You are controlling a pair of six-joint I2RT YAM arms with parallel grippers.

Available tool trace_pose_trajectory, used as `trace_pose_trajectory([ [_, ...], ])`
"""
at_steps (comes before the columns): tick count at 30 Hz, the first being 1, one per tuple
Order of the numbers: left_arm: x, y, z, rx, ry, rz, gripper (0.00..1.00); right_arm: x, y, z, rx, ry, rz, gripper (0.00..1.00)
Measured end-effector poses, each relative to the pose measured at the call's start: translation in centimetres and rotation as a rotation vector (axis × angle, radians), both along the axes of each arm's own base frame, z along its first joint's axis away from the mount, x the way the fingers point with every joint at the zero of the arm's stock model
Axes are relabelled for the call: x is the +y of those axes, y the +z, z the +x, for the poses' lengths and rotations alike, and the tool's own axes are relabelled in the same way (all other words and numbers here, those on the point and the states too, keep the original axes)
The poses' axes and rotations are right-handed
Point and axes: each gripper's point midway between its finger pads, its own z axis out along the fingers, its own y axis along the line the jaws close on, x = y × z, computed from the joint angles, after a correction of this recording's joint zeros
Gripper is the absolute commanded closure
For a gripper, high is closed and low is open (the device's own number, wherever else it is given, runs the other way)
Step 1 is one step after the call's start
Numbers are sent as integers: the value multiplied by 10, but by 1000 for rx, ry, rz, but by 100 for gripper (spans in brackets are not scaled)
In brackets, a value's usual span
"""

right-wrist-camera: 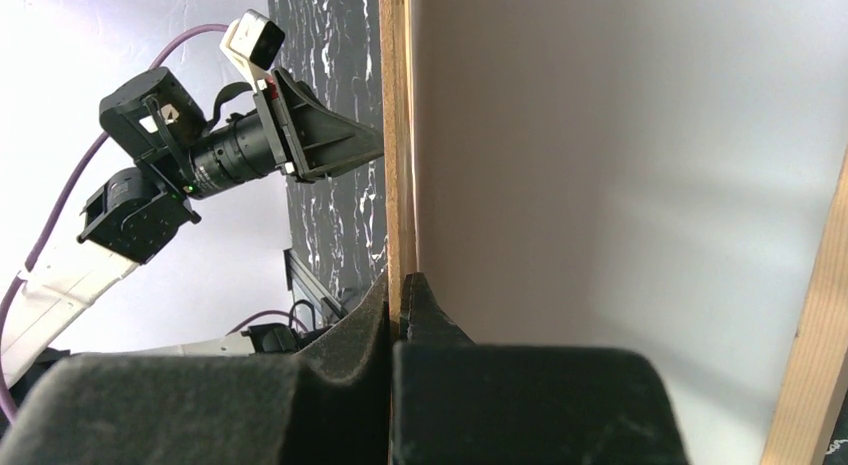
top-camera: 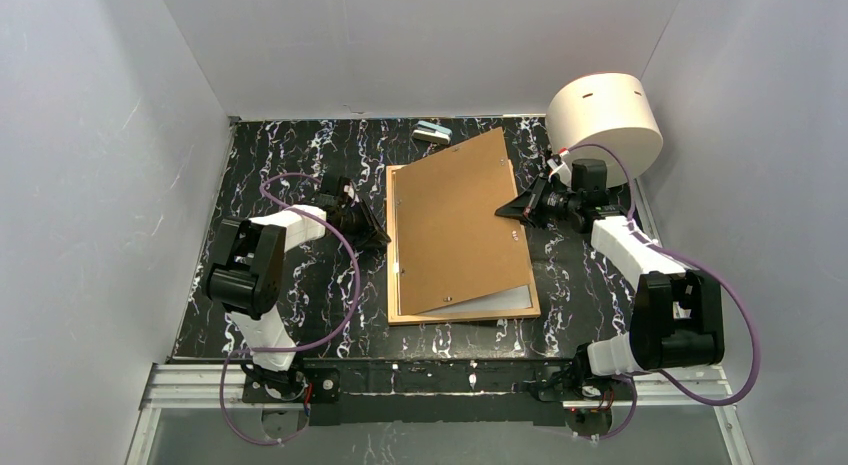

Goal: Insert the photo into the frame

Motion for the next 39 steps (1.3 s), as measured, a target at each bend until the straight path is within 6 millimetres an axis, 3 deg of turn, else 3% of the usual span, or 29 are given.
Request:
trace_pose_trajectory([
  [24, 0, 0, 1, -5, -4, -1, 75, 1, 7, -2, 24, 9, 29, 99],
  [39, -1, -1, 1, -5, -9, -4, 76, -8, -15, -4, 75, 38, -6, 99],
])
